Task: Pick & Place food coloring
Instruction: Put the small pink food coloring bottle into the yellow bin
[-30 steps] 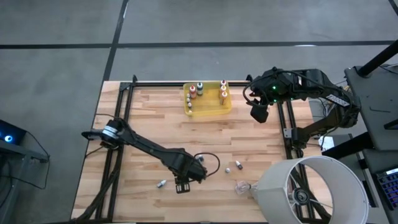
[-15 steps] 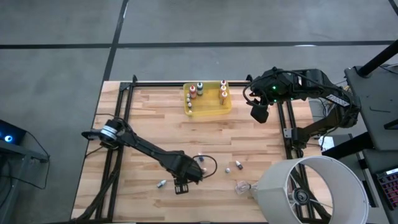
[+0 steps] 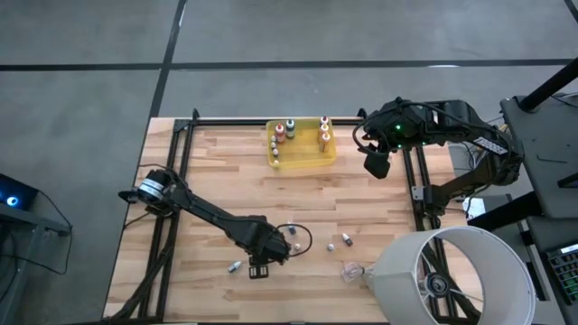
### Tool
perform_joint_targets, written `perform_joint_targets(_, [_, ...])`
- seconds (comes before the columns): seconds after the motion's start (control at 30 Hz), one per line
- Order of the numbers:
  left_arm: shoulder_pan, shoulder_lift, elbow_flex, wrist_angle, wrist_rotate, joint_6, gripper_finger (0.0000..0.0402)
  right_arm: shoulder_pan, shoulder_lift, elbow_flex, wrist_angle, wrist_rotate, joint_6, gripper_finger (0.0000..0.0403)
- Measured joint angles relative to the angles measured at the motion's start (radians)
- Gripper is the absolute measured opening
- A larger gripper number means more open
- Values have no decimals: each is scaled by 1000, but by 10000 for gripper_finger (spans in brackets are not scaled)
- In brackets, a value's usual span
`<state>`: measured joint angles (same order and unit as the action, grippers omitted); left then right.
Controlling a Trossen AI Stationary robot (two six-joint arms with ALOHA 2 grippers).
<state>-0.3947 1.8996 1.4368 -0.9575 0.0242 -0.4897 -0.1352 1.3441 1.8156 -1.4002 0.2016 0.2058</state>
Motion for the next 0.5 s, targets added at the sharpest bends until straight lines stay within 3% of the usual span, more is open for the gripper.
perform_joint_targets(0.5, [0,0,1,95,3,79,145,0,0,0,2,0,3,164])
